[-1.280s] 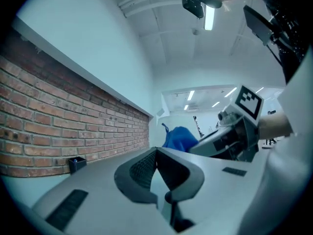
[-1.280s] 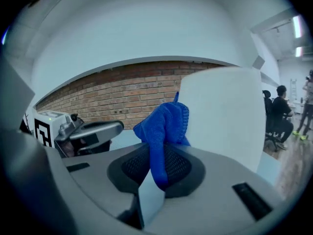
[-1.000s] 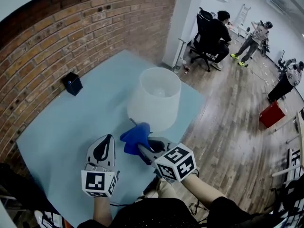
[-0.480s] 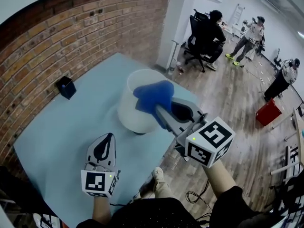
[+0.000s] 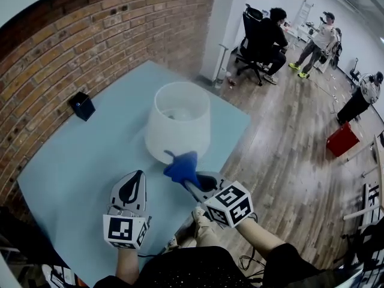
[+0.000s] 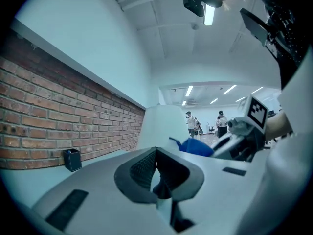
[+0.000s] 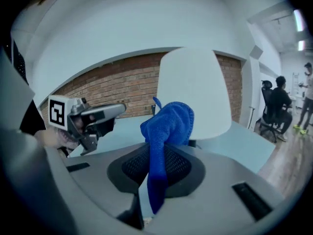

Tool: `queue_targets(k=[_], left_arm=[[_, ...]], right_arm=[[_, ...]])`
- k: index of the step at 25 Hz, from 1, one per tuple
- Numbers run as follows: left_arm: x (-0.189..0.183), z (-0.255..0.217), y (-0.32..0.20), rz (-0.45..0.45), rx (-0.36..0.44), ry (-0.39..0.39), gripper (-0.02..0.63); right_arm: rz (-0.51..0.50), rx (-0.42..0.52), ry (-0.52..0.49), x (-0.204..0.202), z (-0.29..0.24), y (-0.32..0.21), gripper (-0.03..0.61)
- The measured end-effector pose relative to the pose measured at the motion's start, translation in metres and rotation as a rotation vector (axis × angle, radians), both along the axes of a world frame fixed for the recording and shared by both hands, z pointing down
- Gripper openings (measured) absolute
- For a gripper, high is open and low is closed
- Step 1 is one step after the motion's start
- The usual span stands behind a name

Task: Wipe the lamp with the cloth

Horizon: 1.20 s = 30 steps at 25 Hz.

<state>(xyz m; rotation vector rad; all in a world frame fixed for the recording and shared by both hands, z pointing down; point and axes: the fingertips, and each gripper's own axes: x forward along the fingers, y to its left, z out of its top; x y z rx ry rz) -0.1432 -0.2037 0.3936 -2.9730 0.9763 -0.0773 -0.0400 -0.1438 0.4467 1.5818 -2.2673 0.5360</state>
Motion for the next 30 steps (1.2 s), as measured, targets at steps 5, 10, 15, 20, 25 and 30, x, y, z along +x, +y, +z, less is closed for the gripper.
queue_targets(k=[5, 10, 15, 20, 25, 30], left_arm=[[0.001, 0.010, 0.003, 0.002, 0.000, -0.030, 0.009], [0.006, 0.026, -0.004, 0.060, 0.070, -0.103, 0.008], [-0.005, 0.054, -0.022, 0.019, 0.043, -0.099, 0.009], [-0.019, 0.067, -0.024, -0.062, -0.016, -0.065, 0.008], [-0.025, 0.071, -0.026, -0.087, -0.033, -0.060, 0.009], [-0.029, 0.075, -0.033, -0.093, -0.044, -0.060, 0.008]], right_arm=[[-0.085, -0.021, -0.014, -0.042, 0.054, 0.012, 0.061], [0.060, 0.206, 0.136, -0.027, 0.061, -0.036, 0.063], [0.172, 0.399, 0.349, 0.007, 0.054, -0.080, 0.063], [0.167, 0.439, 0.468, 0.011, 0.058, -0.113, 0.063], [0.199, 0.296, 0.433, 0.021, 0.098, -0.131, 0.063], [0.212, 0.056, 0.229, 0.023, 0.143, -0.138, 0.063]])
